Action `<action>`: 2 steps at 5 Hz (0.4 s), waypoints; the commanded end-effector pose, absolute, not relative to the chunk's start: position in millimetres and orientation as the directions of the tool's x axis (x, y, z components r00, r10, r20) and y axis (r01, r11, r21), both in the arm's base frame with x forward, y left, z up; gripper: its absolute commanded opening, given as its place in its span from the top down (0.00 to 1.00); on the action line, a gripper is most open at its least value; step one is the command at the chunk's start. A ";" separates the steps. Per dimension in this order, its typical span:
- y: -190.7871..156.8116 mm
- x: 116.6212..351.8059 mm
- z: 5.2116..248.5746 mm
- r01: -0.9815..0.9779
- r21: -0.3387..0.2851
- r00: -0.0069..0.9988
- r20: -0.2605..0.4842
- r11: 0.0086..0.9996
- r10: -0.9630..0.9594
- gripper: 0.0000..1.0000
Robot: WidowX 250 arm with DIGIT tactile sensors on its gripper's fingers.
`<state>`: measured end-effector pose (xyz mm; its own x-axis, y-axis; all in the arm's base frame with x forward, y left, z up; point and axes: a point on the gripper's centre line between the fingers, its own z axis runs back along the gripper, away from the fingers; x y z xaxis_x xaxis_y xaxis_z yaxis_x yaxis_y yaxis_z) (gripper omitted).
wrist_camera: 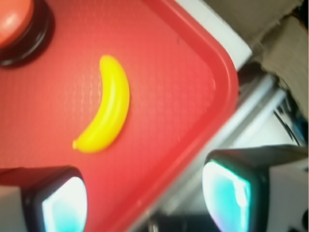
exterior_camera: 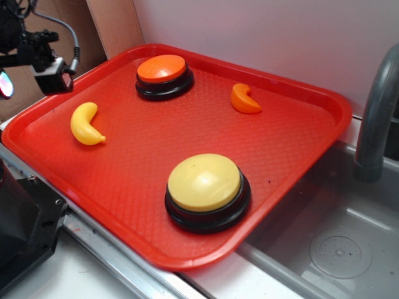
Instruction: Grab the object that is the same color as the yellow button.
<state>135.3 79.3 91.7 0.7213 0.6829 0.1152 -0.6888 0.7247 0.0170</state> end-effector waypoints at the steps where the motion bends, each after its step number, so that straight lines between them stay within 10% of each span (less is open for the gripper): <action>1: 85.4 150.6 57.8 -0.645 -0.019 0.752 0.159 0.764 0.640 0.00; 2: 86.1 161.1 43.0 -0.623 -0.043 0.766 0.170 0.781 0.620 0.00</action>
<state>163.4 84.9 37.6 0.7702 0.6208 0.1464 -0.6224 0.7817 -0.0409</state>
